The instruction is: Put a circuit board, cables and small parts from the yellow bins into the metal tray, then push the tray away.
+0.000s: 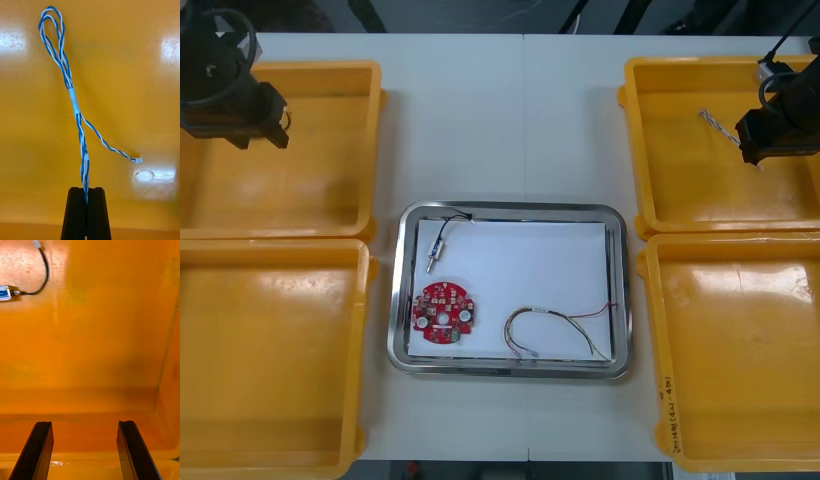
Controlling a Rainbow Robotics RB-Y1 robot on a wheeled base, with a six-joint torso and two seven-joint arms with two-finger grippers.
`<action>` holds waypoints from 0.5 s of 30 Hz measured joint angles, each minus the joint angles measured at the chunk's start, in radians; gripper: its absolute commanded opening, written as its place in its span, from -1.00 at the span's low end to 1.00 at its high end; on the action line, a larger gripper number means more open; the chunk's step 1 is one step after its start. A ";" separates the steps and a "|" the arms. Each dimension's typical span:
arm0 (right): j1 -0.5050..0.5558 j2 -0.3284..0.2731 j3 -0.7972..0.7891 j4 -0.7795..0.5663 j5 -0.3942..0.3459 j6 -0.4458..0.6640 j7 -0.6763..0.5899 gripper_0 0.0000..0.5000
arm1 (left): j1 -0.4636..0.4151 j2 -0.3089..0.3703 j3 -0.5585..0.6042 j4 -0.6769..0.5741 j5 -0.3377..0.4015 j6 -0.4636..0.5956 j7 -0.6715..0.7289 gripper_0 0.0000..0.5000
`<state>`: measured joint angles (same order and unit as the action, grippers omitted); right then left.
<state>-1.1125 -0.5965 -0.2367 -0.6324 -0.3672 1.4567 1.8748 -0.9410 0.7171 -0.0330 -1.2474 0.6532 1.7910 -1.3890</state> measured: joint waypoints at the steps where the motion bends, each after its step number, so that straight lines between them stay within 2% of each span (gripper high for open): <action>1: 0.001 0.000 0.000 -0.002 0.000 0.002 0.000 -1.00 | 0.000 0.000 0.002 0.014 -0.008 -0.015 0.000 1.00; 6: 0.015 0.000 0.000 -0.035 0.001 0.019 0.000 -1.00 | 0.000 0.000 0.029 0.074 -0.023 -0.093 -0.002 1.00; 15: 0.070 0.000 0.000 -0.144 0.000 0.070 -0.001 -1.00 | 0.000 0.000 0.038 0.096 -0.045 -0.229 -0.006 1.00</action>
<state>-1.0422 -0.5966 -0.2367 -0.7762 -0.3668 1.5269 1.8733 -0.9410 0.7176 0.0050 -1.1512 0.6082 1.5617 -1.3950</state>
